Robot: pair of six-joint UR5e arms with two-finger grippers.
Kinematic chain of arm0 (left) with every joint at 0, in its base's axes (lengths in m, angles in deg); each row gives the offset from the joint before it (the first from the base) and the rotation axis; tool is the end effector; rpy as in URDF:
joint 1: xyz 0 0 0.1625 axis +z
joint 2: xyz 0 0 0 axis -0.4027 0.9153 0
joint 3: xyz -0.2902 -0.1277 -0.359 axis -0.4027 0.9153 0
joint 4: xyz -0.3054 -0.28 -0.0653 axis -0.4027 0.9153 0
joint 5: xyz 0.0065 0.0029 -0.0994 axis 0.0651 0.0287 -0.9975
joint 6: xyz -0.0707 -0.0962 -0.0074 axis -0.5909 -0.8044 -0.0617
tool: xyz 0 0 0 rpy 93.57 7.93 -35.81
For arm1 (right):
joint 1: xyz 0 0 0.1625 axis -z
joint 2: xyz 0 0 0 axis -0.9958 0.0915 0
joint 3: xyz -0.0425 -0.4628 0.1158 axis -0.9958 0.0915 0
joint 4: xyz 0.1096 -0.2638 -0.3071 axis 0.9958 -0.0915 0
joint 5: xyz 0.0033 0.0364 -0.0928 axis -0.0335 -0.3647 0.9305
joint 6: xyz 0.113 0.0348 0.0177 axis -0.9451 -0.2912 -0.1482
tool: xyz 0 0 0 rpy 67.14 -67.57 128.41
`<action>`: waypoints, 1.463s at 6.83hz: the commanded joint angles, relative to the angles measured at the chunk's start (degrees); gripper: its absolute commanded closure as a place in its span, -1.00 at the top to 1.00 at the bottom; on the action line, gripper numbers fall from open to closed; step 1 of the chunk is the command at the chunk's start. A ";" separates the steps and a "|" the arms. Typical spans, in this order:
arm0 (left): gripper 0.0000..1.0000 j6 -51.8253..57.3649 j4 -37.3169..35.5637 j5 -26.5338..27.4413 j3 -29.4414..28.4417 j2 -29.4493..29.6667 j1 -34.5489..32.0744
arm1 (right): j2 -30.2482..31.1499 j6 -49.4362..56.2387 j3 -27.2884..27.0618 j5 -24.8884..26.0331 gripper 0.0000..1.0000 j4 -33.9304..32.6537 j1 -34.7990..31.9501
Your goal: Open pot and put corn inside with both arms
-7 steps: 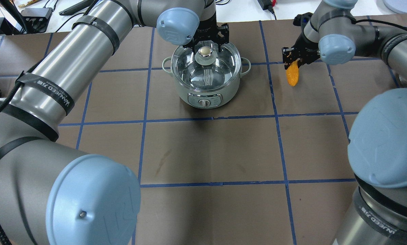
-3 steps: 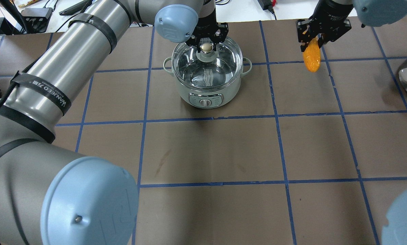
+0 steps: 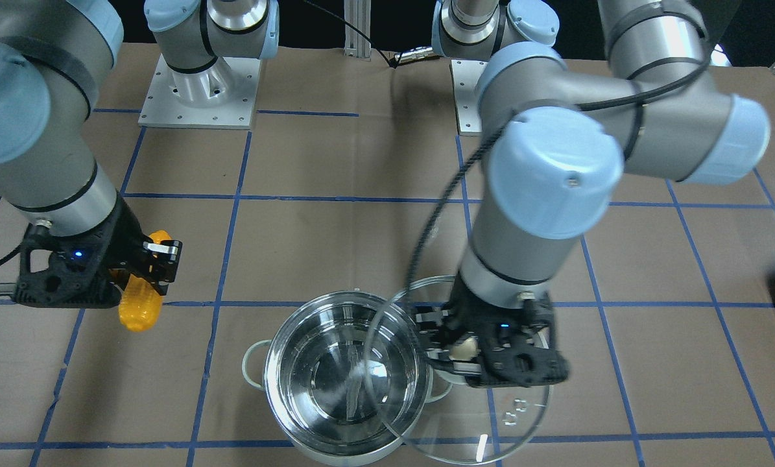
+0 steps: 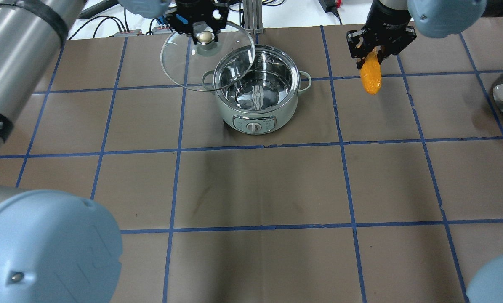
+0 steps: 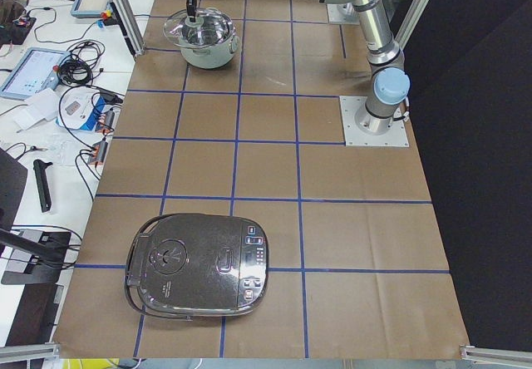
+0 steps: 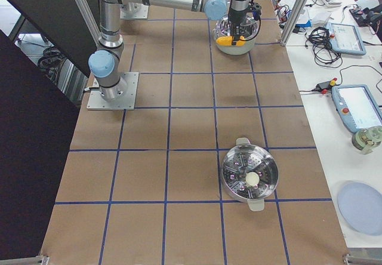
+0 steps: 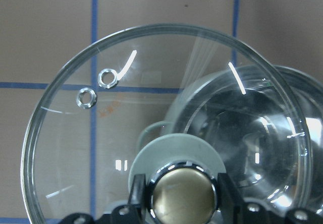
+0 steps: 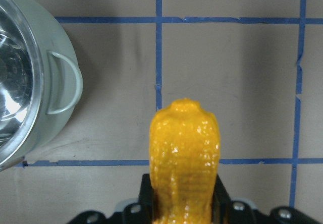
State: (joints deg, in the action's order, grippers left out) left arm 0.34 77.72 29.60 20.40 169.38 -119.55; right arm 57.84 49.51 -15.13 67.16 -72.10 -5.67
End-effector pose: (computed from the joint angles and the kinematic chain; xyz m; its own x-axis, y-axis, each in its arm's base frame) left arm -0.2096 -0.7385 0.4641 -0.9976 -0.0653 0.0241 -0.0676 0.9914 -0.1121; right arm 0.1359 -0.6488 0.4497 -0.9998 -0.0086 0.0180 -0.0096 0.9983 -0.0578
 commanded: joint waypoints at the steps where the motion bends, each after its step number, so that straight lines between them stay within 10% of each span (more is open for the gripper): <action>1: -0.49 9.50 0.50 -1.11 5.15 -0.95 11.90 | -8.67 -8.43 4.41 0.81 -0.86 -8.65 -10.42; 3: -0.48 14.03 -13.73 -4.19 15.32 0.28 17.83 | -18.97 -20.21 16.44 0.91 -0.86 -8.79 -17.66; 5: -0.47 14.73 -26.79 -4.20 22.48 3.34 18.36 | -23.13 -20.61 16.41 1.08 -0.86 -10.89 -19.45; 8: -0.46 13.08 -27.19 -6.57 26.36 3.54 18.37 | -25.52 -18.41 11.32 3.89 -0.83 -18.89 -19.45; 9: -0.14 12.63 -27.28 -6.57 26.46 3.54 18.37 | -25.61 -18.41 11.04 3.89 -0.56 -18.89 -19.45; 10: 0.99 12.80 -27.54 -6.48 26.37 3.28 18.37 | -25.43 -18.15 11.04 5.11 0.98 -18.81 -19.45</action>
State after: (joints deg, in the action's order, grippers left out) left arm 13.25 50.45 23.16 46.64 172.86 -101.17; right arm 32.38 31.12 -3.78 71.26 -90.71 -25.11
